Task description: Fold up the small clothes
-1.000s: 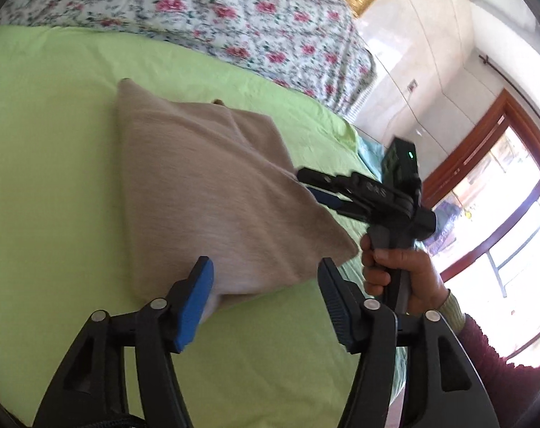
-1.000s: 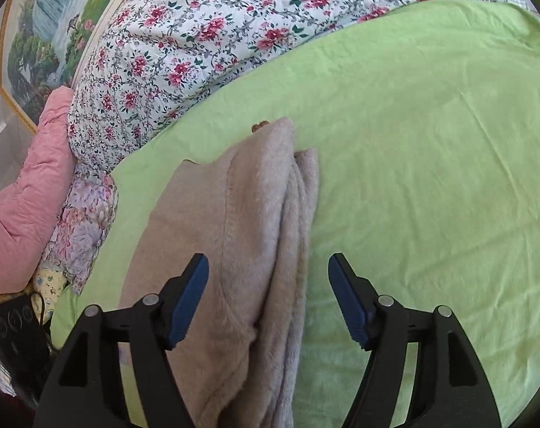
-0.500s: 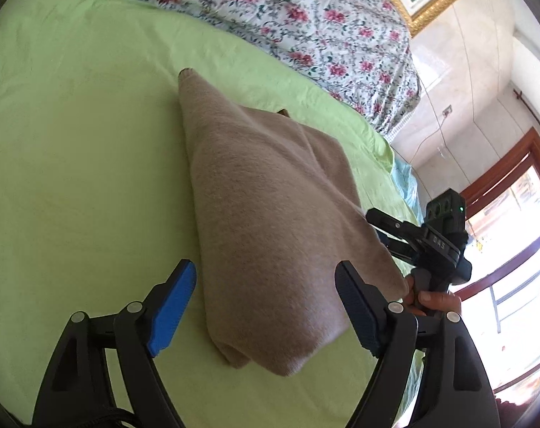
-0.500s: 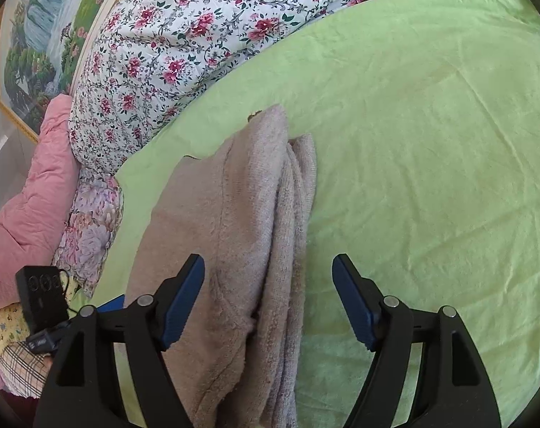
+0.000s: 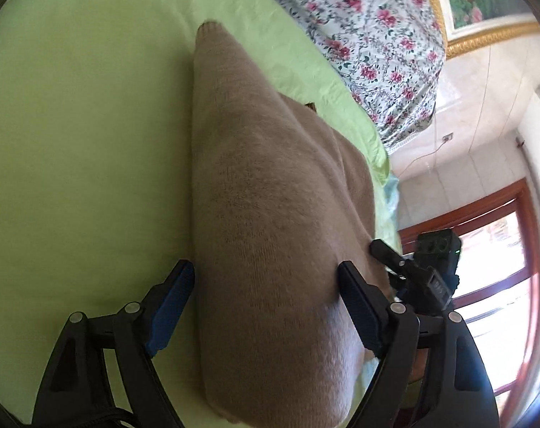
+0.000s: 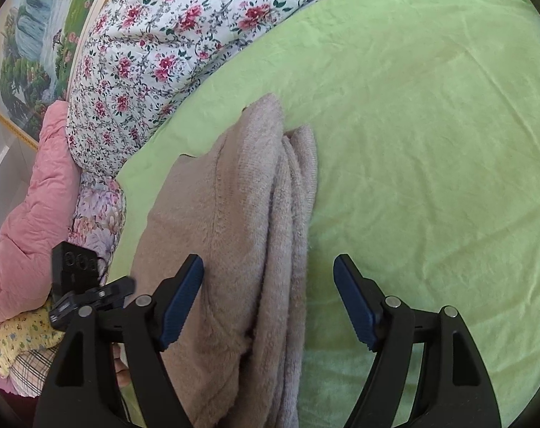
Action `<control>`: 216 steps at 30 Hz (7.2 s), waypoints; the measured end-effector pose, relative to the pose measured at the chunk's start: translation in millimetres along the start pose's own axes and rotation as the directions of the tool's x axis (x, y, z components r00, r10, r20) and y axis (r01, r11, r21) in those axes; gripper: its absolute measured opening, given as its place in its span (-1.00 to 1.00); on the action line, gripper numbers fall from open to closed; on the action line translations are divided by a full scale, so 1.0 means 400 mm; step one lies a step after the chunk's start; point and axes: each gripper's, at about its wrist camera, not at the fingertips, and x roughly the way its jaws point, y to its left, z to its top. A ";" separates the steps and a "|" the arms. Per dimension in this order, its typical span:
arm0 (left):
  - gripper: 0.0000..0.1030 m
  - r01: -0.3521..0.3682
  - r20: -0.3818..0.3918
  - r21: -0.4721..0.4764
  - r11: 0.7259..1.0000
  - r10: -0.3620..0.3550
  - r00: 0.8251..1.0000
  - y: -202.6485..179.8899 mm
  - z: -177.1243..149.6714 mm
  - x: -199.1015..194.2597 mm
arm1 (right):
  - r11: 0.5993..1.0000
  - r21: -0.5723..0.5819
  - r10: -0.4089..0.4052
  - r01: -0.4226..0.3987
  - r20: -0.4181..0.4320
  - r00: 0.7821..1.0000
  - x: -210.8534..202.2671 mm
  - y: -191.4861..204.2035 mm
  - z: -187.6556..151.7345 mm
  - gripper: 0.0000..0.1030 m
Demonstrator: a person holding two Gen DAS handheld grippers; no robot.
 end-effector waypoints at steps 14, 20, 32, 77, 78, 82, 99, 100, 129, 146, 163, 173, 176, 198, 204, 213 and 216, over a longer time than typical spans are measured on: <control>-0.21 -0.058 0.051 0.121 0.991 0.052 0.997 -0.027 -0.021 -0.026 | 0.997 -0.073 0.029 -0.033 -0.047 0.998 0.070 0.103 -0.020 -0.35; -0.21 -0.125 0.115 0.159 0.979 0.108 0.987 -0.026 -0.071 -0.220 | 0.983 -0.124 0.127 -0.135 -0.070 0.989 0.100 0.218 -0.090 -0.38; -0.13 -0.246 0.145 0.105 0.964 0.230 0.962 0.152 -0.114 -0.403 | 0.965 -0.121 0.211 -0.234 -0.171 0.962 0.314 0.354 -0.198 -0.33; -0.85 -0.771 0.471 0.105 0.628 0.651 0.595 0.048 -0.508 -0.463 | 0.979 -0.204 -0.004 0.008 0.023 1.000 0.064 0.388 -0.433 -0.81; -0.86 -0.773 0.463 0.102 0.626 0.658 0.594 0.057 -0.510 -0.457 | 0.977 -0.211 -0.019 0.022 0.018 1.000 0.070 0.388 -0.435 -0.81; -0.86 -0.746 0.415 0.077 0.661 0.659 0.627 0.104 -0.503 -0.449 | 0.964 -0.237 -0.131 0.118 -0.036 0.991 0.118 0.349 -0.454 -0.81; -0.76 -0.622 0.348 0.111 0.775 0.556 0.755 0.086 -0.546 -0.553 | 0.977 -0.143 -0.160 0.159 0.011 0.987 0.034 0.344 -0.452 -0.22; -0.77 -0.611 0.356 0.116 0.783 0.542 0.761 0.076 -0.538 -0.567 | 0.977 -0.142 -0.157 0.159 0.028 0.987 0.022 0.351 -0.444 -0.22; -0.85 -0.602 0.309 0.282 0.747 0.524 0.794 0.072 -0.078 -0.312 | 0.948 -0.269 -0.172 0.170 0.017 0.985 0.340 0.443 -0.193 -0.26; -0.85 -0.469 0.293 0.327 0.820 0.384 0.876 0.009 -0.399 -0.451 | 0.941 -0.333 -0.073 0.061 -0.023 0.997 0.109 0.495 -0.418 -0.16; -0.88 -0.451 0.251 0.230 0.862 0.395 0.884 0.082 -0.445 -0.426 | 0.919 -0.341 -0.222 0.198 -0.031 0.975 0.152 0.436 -0.436 -0.20; -0.84 -0.476 0.253 0.213 0.853 0.422 0.870 0.072 -0.454 -0.439 | 0.950 -0.246 -0.182 0.190 0.054 0.982 0.059 0.436 -0.417 -0.10; -0.66 -0.504 0.297 0.227 0.833 0.433 0.851 0.036 -0.447 -0.470 | 0.962 -0.205 -0.173 0.183 0.065 0.983 0.068 0.419 -0.370 -0.10; -0.25 -0.504 0.240 0.112 0.856 0.469 0.850 0.096 -0.314 -0.416 | 0.951 -0.243 -0.203 0.192 -0.019 0.979 0.241 0.393 -0.239 -0.84; -0.25 -0.495 0.236 0.087 0.865 0.465 0.853 0.097 -0.307 -0.418 | 0.956 -0.206 -0.209 0.209 0.022 0.978 0.198 0.401 -0.240 -0.68; -0.23 -0.505 0.244 0.085 0.859 0.473 0.847 0.094 -0.320 -0.421 | 0.920 -0.340 -0.206 0.194 0.001 0.978 0.105 0.444 -0.428 -0.67; -0.19 -0.510 0.239 0.100 0.854 0.477 0.846 0.096 -0.337 -0.426 | 0.934 -0.267 -0.248 0.236 -0.015 0.969 0.136 0.355 -0.427 -0.71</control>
